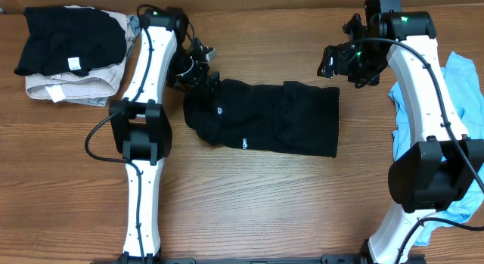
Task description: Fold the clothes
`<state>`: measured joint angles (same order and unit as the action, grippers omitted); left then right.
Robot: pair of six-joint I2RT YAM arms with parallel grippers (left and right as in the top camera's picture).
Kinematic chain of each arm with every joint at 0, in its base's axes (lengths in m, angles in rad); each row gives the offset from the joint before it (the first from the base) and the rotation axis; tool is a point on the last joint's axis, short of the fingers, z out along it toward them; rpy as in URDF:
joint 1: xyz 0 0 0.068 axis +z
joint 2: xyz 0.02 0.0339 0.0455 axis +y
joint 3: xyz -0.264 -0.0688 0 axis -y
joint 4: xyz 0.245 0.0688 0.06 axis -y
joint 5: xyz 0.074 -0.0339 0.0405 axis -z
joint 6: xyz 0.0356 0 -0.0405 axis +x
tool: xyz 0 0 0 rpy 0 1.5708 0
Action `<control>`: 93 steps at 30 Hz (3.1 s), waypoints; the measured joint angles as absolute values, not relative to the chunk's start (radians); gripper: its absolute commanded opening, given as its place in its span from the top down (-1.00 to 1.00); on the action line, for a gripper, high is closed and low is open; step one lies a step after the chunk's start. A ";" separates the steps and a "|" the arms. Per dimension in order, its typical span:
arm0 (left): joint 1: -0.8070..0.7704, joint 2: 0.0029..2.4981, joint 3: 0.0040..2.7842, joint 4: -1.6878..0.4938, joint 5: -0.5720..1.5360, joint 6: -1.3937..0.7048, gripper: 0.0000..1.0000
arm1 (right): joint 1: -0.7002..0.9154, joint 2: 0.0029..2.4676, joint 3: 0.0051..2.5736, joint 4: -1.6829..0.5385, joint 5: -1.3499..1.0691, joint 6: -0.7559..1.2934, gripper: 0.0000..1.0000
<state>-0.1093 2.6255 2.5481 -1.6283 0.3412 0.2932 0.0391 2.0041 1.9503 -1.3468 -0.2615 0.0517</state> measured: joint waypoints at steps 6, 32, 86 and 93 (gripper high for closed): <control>-0.061 2.593 2.538 -1.657 0.274 0.239 -1.00 | 0.039 2.004 1.950 -1.346 -0.262 0.052 -0.74; -0.156 2.566 2.291 -1.432 0.190 0.121 0.60 | 0.039 2.004 1.950 -1.340 -0.262 0.051 -0.73; -0.255 2.309 2.423 -1.514 0.224 0.064 0.92 | 0.041 2.008 1.204 -0.587 -0.665 0.321 0.92; -0.378 2.308 2.423 -1.487 0.237 -0.059 0.92 | 0.041 2.008 1.204 -0.591 -0.665 0.329 0.92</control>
